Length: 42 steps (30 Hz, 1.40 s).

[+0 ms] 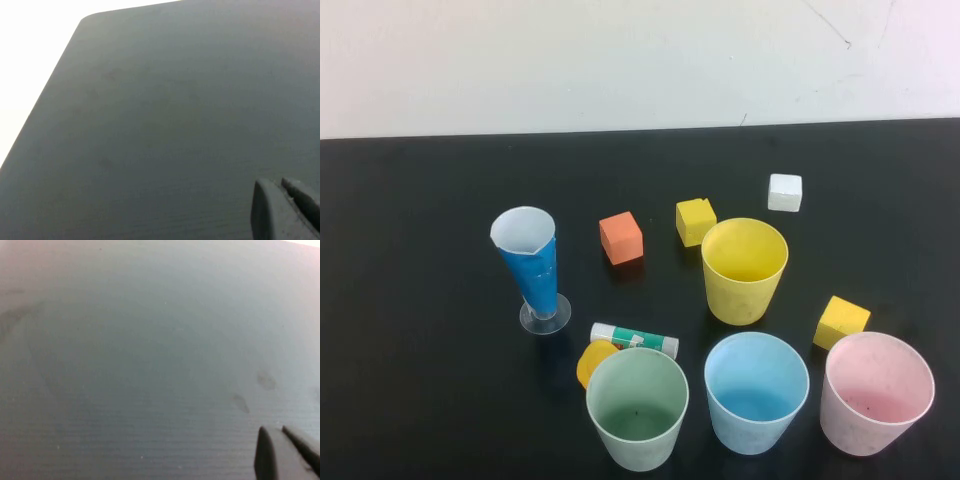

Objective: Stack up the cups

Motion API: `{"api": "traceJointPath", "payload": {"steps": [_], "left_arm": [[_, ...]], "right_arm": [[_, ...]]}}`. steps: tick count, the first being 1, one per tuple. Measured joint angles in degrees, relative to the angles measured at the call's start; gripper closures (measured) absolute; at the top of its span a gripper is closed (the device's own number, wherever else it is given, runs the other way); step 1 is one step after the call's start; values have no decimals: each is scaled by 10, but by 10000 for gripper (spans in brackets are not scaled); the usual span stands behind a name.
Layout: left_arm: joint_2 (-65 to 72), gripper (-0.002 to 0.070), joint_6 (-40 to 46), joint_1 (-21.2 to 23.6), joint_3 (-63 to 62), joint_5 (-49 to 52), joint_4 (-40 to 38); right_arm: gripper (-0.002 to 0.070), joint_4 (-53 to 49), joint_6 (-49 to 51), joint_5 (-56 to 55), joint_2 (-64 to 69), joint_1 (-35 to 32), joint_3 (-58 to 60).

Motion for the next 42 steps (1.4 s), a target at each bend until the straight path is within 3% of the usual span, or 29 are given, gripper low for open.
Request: {"api": "traceJointPath", "payload": {"steps": [31, 42], "left_arm": [[0, 675, 0, 0, 0, 0, 0], [0, 675, 0, 0, 0, 0, 0]], "right_arm": [[678, 0, 0, -7, 0, 0, 2], [678, 148, 47, -56, 0, 34, 5]]}}
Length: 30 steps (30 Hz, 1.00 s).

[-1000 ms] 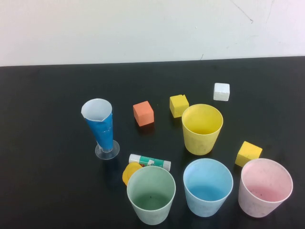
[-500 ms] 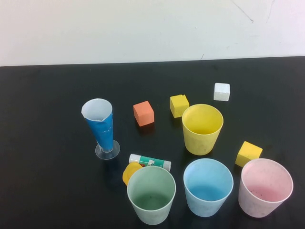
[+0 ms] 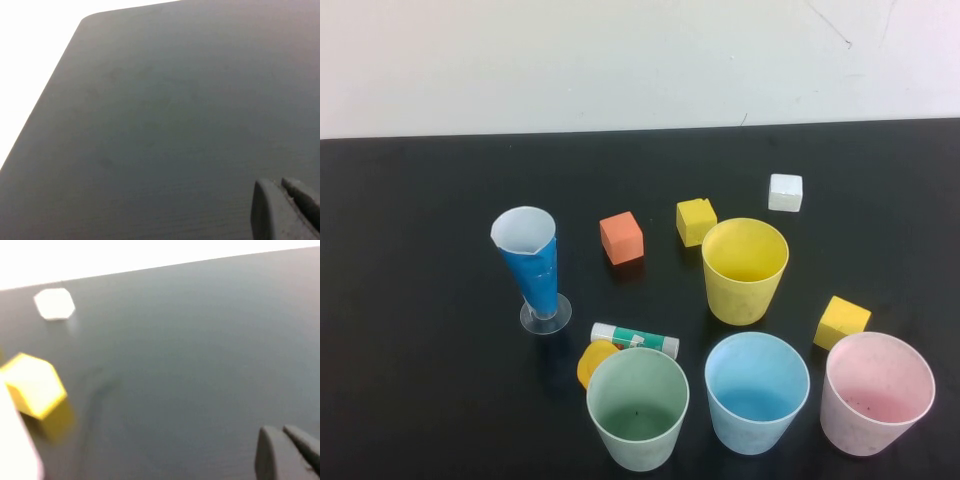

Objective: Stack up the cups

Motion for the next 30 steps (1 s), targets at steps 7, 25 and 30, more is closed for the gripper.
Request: {"api": "traceJointPath", "payload": {"steps": [7, 25, 30], "left_arm": [[0, 675, 0, 0, 0, -1, 0], [0, 675, -207, 0, 0, -117, -609], [0, 675, -166, 0, 0, -95, -600]], "right_arm": [[678, 236, 14, -4, 0, 0, 0], [678, 278, -5, -183, 0, 0, 0], [678, 278, -18, -114, 0, 0, 0]]}}
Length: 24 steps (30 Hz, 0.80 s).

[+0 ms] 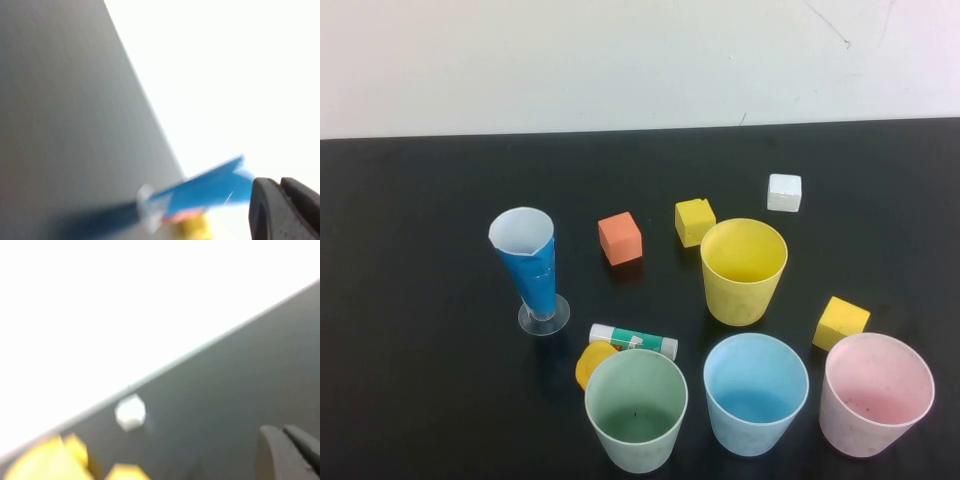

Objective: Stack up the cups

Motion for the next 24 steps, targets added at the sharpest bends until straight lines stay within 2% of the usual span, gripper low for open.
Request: {"api": "traceJointPath", "payload": {"steps": [5, 10, 15, 18, 21, 24], "left_arm": [[27, 675, 180, 0, -64, 153, 66], [156, 675, 258, -6, -219, 258, 177], [284, 676, 356, -52, -388, 348, 196], [366, 675, 383, -81, -477, 401, 213], [441, 673, 390, -105, -547, 443, 262], [516, 634, 377, -136, -591, 480, 309]], "right_arm": [[678, 8, -78, 125, 0, 0, 1], [678, 13, -123, 128, 0, 0, 1], [678, 14, -131, 128, 0, 0, 1], [678, 15, -133, 128, 0, 0, 1], [678, 15, -135, 128, 0, 0, 1], [678, 25, -147, 128, 0, 0, 1]]}}
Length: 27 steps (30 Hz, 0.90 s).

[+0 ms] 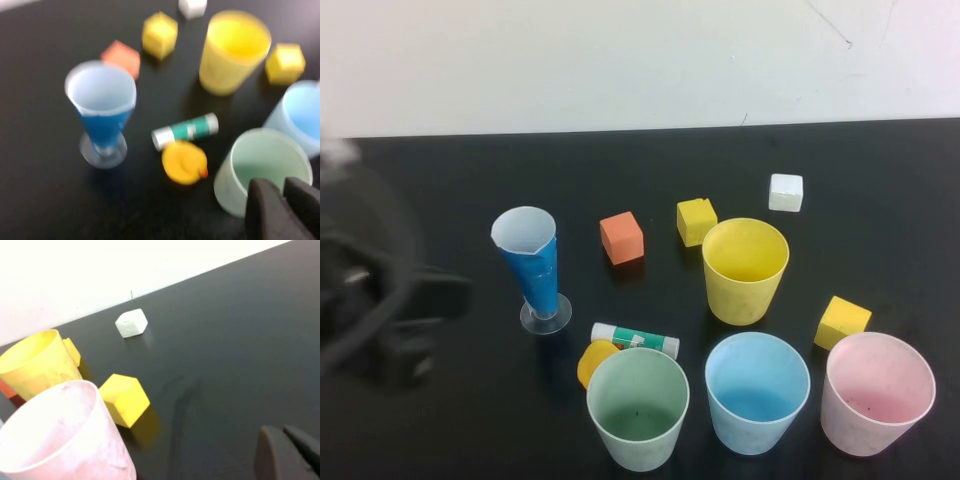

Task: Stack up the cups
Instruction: Pick up the green cup

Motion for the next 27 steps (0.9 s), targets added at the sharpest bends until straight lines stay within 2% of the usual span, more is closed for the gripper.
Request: {"api": "traceJointPath", "payload": {"steps": [3, 8, 14, 17, 23, 27], "left_arm": [[85, 552, -17, -40, -38, 29, 25], [189, 421, -63, -135, -97, 60, 87], [296, 377, -149, -258, -157, 82, 219], [341, 367, -186, -298, -176, 84, 260], [404, 323, -264, -316, -183, 90, 340], [416, 321, -289, -316, -188, 95, 354]], "right_arm": [[678, 5, -8, 0, 0, 0, 0], [678, 6, -10, 0, 0, 0, 0], [678, 9, -11, 0, 0, 0, 0], [678, 10, -11, 0, 0, 0, 0], [678, 10, -11, 1, 0, 0, 0], [678, 10, -11, 1, 0, 0, 0]]}}
